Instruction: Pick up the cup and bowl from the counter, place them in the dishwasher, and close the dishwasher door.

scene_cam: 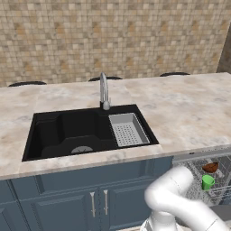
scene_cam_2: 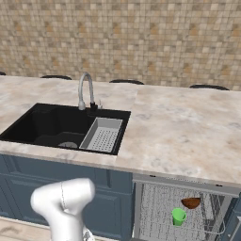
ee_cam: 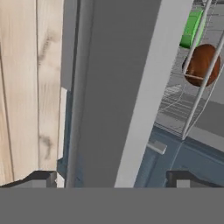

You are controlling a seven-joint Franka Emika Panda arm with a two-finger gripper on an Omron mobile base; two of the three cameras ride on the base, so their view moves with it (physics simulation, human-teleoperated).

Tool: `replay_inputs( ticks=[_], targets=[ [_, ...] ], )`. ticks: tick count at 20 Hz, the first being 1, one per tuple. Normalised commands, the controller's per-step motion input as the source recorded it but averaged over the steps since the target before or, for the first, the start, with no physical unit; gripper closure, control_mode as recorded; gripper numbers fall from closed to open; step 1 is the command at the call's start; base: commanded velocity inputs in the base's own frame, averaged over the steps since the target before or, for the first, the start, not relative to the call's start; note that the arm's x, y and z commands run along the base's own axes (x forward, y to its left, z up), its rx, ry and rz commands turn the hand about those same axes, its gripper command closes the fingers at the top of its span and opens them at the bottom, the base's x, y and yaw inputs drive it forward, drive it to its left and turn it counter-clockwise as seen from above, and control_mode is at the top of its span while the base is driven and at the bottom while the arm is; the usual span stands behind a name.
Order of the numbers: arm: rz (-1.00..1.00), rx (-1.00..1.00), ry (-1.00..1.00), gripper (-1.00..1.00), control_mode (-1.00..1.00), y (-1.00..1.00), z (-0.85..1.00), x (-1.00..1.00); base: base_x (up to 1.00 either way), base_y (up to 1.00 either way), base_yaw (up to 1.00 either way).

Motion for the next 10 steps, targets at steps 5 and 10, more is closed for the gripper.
replay_inputs(
  ticks=[5, 10],
  targets=[
    [0.02, 0.0, -0.21, -1.0, -1.0, -0.66, -0.66, -0.61, 0.0, 0.0, 0.0],
    [0.04, 0.0, -0.22, -1.0, -1.0, -0.6, -0.68, -0.59, 0.0, 0.0, 0.0]
  ],
)
